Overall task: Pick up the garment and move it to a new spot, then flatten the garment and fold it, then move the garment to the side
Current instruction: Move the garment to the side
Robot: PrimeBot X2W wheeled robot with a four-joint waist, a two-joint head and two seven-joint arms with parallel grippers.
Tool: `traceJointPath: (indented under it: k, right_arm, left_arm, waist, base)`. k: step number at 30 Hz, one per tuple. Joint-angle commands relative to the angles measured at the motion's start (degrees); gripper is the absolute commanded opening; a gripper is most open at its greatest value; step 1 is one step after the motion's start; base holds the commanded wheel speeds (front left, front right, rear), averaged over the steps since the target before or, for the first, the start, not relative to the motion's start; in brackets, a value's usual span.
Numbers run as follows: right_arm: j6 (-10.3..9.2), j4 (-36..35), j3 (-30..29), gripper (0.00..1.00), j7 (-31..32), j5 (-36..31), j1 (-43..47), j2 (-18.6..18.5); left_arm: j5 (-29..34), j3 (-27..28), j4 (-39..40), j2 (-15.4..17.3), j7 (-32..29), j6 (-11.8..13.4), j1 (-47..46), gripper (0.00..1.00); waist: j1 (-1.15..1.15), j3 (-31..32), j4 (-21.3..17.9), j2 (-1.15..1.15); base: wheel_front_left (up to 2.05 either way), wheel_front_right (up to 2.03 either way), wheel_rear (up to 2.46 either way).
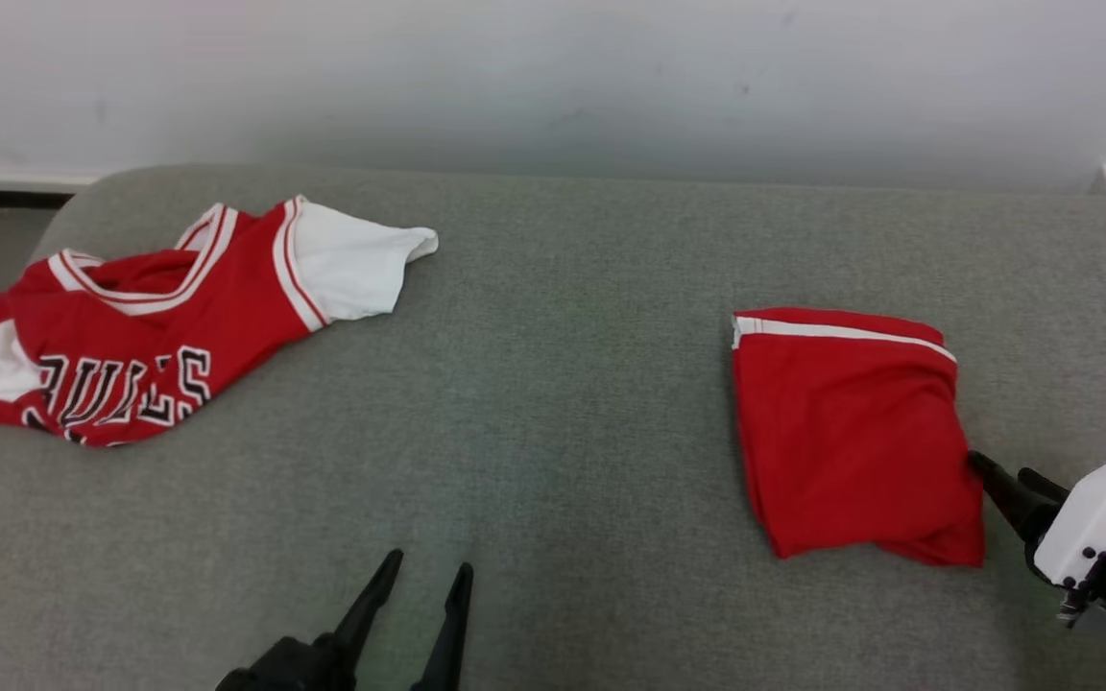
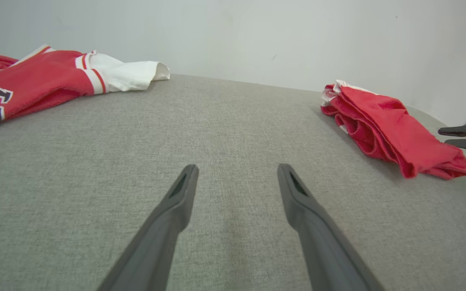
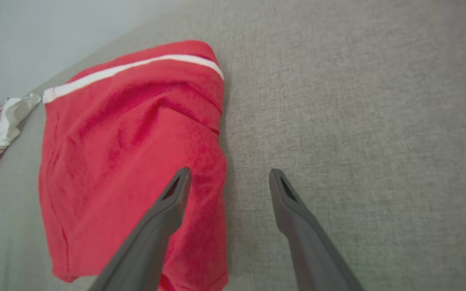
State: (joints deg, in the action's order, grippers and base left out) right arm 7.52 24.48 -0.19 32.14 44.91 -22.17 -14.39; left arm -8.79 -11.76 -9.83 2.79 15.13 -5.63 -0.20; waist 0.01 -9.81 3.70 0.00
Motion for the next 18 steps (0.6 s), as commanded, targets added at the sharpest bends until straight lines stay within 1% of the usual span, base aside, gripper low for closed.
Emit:
traceJointPath:
  k: [1,3,4,7,11,12,13,15,18]
  right_arm:
    - [-0.08,1.3,0.0,1.0,1.8,0.0,-1.1,-0.4]
    - [-0.08,2.8,0.3,1.0,4.5,-1.3,-2.8,-1.7]
    - [-0.08,3.4,0.5,1.0,5.7,-1.1,-3.3,-1.7]
    - [-0.08,4.9,0.7,1.0,8.4,-0.4,-4.2,-1.2]
    - [-0.08,6.3,1.0,1.0,9.6,-0.3,-5.3,0.6]
    - [-0.08,6.3,1.0,0.42,9.2,0.1,-5.6,1.1]
    - [-0.08,6.2,1.0,0.0,8.9,0.6,-5.8,1.5]
    - [-0.08,5.8,1.3,0.0,8.8,1.2,-6.1,1.5]
    - [-0.08,4.9,2.1,0.0,8.3,1.5,-6.0,0.6]
  left_arm:
    - [-0.9,-0.3,-0.2,0.2,0.0,0.1,-0.5,1.0]
    - [-1.1,-0.9,-0.3,0.2,0.0,0.3,-1.1,1.0]
    - [-1.3,-1.0,-0.3,0.2,0.0,0.5,-1.3,1.0]
    - [-1.3,-1.0,-0.4,0.2,0.0,0.6,-1.8,1.0]
    - [-1.3,-0.8,-0.6,0.2,0.0,0.7,-2.2,1.0]
    - [-1.3,-0.8,-0.7,0.2,0.0,0.7,-2.3,1.0]
    - [-1.3,-0.9,-0.7,0.2,0.0,0.8,-2.5,1.0]
    - [-1.5,-0.8,-0.4,0.2,0.0,0.9,-2.7,1.0]
    - [-1.3,-0.7,-0.1,0.2,0.0,0.9,-2.6,1.0]
  waist:
    - [-0.01,-2.1,2.6,0.0]
    - [-0.01,-2.9,3.8,0.0]
    - [-0.01,-3.3,4.2,0.0]
    - [-0.01,-3.9,5.4,0.0]
    - [-0.01,-4.2,6.0,0.0]
    - [-0.01,-4.2,6.0,0.0]
    - [-0.01,-4.1,6.0,0.0]
    - [-0.01,-4.1,5.6,0.0]
    - [-0.01,-4.0,4.2,0.0]
  base:
    - [0.0,0.0,0.0]
    - [0.0,0.0,0.0]
    - [0.0,0.0,0.0]
    - [0.0,0.0,0.0]
    - [0.0,0.0,0.0]
    - [0.0,0.0,0.0]
    - [0.0,0.0,0.0]
    - [0.0,0.0,0.0]
    - [0.0,0.0,0.0]
